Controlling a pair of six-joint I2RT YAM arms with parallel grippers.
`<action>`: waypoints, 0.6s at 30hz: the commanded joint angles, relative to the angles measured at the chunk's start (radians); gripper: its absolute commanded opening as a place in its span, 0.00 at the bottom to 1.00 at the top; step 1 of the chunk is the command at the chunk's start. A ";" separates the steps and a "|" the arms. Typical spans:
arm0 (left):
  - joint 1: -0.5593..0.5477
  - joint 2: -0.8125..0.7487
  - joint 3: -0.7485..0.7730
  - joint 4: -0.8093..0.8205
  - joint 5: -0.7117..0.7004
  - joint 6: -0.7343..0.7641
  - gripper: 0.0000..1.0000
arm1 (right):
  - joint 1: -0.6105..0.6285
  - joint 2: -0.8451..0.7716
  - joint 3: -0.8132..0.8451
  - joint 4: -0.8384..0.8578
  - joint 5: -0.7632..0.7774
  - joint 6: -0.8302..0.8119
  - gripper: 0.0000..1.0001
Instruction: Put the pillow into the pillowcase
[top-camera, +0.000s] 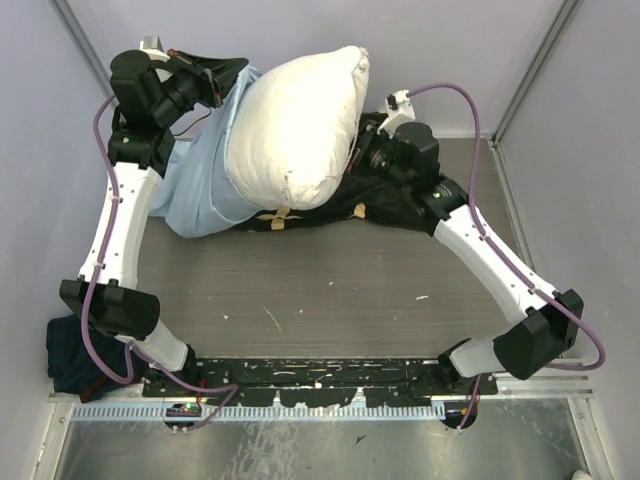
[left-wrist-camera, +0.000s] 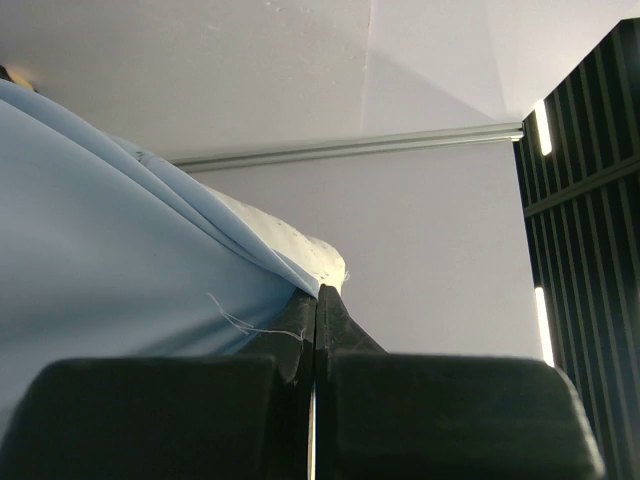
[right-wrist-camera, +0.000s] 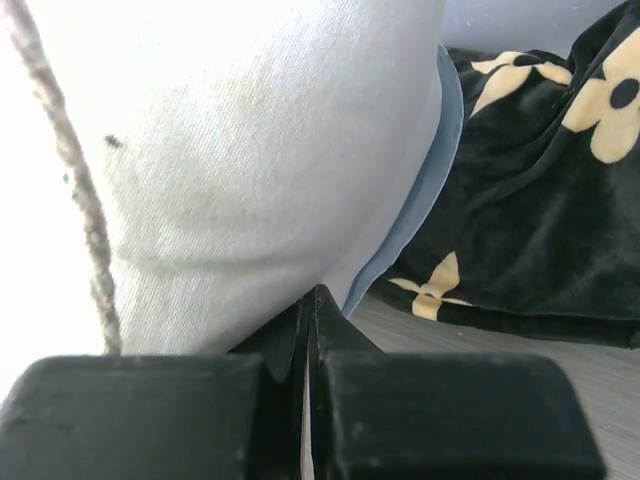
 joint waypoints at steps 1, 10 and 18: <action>0.000 -0.029 0.012 0.126 0.047 -0.042 0.00 | 0.003 0.089 0.096 -0.006 -0.059 -0.019 0.11; -0.001 -0.026 0.030 0.101 0.045 -0.024 0.00 | 0.017 0.242 0.086 0.010 -0.045 0.024 0.42; -0.004 -0.009 0.046 0.111 0.047 -0.043 0.00 | 0.036 0.316 0.079 0.138 -0.084 0.090 0.54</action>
